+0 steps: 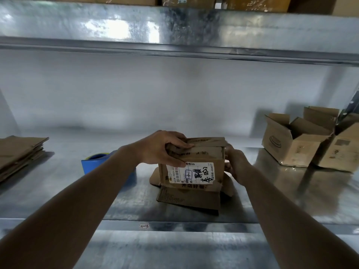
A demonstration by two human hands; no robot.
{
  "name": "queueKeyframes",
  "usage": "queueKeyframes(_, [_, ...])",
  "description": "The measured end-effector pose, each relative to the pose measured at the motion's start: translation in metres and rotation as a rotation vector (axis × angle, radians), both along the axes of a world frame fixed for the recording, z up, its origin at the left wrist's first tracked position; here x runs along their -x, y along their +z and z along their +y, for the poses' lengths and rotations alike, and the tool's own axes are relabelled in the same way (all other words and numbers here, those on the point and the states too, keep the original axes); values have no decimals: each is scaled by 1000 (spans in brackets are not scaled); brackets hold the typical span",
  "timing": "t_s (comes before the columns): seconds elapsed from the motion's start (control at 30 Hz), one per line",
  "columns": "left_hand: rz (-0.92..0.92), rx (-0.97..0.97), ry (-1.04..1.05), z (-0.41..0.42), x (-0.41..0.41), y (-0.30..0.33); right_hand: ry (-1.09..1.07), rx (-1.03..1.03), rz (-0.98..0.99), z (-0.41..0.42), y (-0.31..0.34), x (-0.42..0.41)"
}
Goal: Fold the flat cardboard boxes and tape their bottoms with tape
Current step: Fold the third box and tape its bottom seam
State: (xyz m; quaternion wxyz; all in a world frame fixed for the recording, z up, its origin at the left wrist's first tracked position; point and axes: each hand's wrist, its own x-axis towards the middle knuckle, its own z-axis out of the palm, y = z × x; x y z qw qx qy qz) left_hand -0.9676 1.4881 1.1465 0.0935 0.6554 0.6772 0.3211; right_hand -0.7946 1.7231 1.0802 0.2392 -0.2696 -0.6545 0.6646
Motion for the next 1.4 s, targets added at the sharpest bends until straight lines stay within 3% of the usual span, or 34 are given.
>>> queueKeyframes(0.3, [89, 127, 32, 24, 2, -6, -9, -159, -86, 1, 7, -6])
queueKeyframes(0.43, [189, 145, 130, 35, -6, -7, 3, -293, 237, -4, 11, -12])
queueKeyframes(0.5, [211, 151, 156, 36, -8, -8, -12, -423, 281, -3, 16, -13])
queueKeyframes(0.67, [204, 142, 174, 36, -12, -8, 35, -822, 35, -3, 35, -15])
queueKeyframes(0.8, [313, 99, 258, 42, -24, -13, 56, -1069, -127, -11, 45, -11])
queueKeyframes(0.93, [254, 72, 229, 38, -25, -15, 10, -1110, -172, -17, 46, -9])
queueKeyframes(1.1, [316, -245, 123, 21, -9, -27, -4, -1103, -119, -23, 44, -11])
queueKeyframes(1.27, [340, -198, 138, 20, -6, -28, -77, -1187, -185, -32, 39, -6])
queueKeyframes(1.4, [342, -110, 117, 9, -9, -32, -64, -1189, -129, -38, 30, -13])
